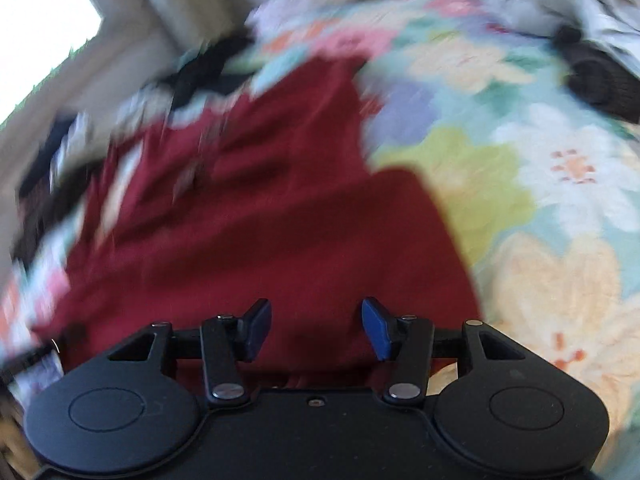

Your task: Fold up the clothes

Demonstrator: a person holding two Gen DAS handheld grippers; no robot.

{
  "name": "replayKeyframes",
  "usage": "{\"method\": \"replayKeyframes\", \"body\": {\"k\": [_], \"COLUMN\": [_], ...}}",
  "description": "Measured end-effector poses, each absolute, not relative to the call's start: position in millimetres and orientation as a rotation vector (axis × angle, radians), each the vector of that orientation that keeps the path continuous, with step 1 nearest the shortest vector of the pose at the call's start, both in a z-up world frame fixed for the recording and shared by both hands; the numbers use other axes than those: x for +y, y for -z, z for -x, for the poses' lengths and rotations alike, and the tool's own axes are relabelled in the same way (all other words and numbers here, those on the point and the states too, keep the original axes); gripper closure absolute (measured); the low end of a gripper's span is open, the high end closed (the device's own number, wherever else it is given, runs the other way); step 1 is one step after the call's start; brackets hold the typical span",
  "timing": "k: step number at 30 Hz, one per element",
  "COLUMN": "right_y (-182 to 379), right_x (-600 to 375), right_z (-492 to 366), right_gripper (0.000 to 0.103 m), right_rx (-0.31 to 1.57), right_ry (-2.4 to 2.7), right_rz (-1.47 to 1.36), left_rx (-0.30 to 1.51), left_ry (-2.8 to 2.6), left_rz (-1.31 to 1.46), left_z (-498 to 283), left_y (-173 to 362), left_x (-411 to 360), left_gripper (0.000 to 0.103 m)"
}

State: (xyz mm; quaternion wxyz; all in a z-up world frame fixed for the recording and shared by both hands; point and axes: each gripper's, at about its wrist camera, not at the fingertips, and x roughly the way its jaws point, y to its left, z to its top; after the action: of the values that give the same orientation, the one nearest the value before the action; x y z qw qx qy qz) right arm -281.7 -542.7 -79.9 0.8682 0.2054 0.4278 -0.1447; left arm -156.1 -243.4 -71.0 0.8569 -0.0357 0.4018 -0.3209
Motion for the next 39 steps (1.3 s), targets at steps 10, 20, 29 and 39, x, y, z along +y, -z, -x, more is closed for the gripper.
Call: {"method": "replayKeyframes", "body": {"k": [10,20,29,39], "right_y": [33,0,0,4], "right_x": [-500,-420,-385,-402], "right_z": [272,231,198,207], "right_gripper": [0.047,0.047,0.047,0.046], "right_rx": [0.776,0.673,0.738,0.783], "right_ry": [0.181,-0.031,-0.037,0.041], "right_rz": [-0.266,-0.187,-0.16,-0.18], "left_rx": [0.769,0.93,0.939,0.934], "left_ry": [0.605,0.864,0.752,0.664], "left_rz": [-0.029,0.074,0.198,0.276], "left_z": [123,-13,-70,-104], "left_y": [-4,-51,39,101], "left_x": [-176,-121,-184,-240], "left_gripper": [0.081,0.067,0.062,0.049]}}
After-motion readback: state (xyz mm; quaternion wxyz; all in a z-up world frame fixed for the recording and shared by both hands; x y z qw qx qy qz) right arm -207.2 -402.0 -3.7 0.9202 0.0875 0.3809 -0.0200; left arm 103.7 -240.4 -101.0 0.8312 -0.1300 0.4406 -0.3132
